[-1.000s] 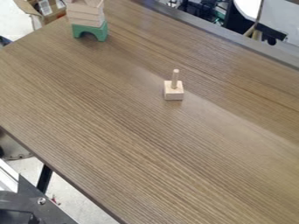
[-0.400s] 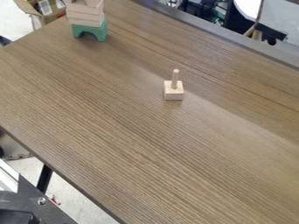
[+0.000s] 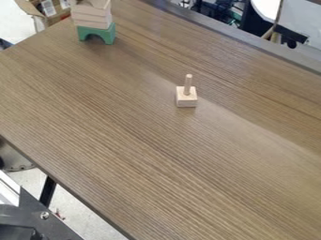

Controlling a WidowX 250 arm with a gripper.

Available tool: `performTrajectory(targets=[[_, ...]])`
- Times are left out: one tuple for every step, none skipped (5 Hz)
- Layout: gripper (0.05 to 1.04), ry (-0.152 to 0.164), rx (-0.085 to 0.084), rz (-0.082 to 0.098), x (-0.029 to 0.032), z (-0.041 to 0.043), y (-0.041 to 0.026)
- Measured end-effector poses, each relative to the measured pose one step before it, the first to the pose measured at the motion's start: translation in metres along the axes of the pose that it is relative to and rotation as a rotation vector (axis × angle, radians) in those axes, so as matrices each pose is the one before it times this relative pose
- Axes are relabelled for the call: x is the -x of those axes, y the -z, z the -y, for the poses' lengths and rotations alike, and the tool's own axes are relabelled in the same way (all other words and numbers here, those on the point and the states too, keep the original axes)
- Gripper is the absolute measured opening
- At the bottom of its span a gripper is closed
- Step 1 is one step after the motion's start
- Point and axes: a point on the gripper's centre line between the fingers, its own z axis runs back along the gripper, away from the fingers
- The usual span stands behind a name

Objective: Remove the arch from the tower and put it in the middle of the table

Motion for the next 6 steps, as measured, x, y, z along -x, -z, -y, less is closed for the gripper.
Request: performTrajectory(targets=[[0.562, 0.0077, 0.0, 0.0, 0.0, 0.0, 0.0], [0.561, 0.0069, 0.0001, -0.0144, 0.00224, 0.0004, -0.00009], [0.561, 0.0011, 0.0156, -0.0272, 0.00305, 0.00424, -0.00643], [0.561, 0.0091, 0.0338, -0.0357, 0.00521, 0.00238, -0.01326], [0.561, 0.0287, 0.1029, -0.0298, 0.0066, 0.0052, -0.04246], [0.561, 0.0852, 0.0076, -0.0257, 0.02093, -0.01449, -0.01223]])
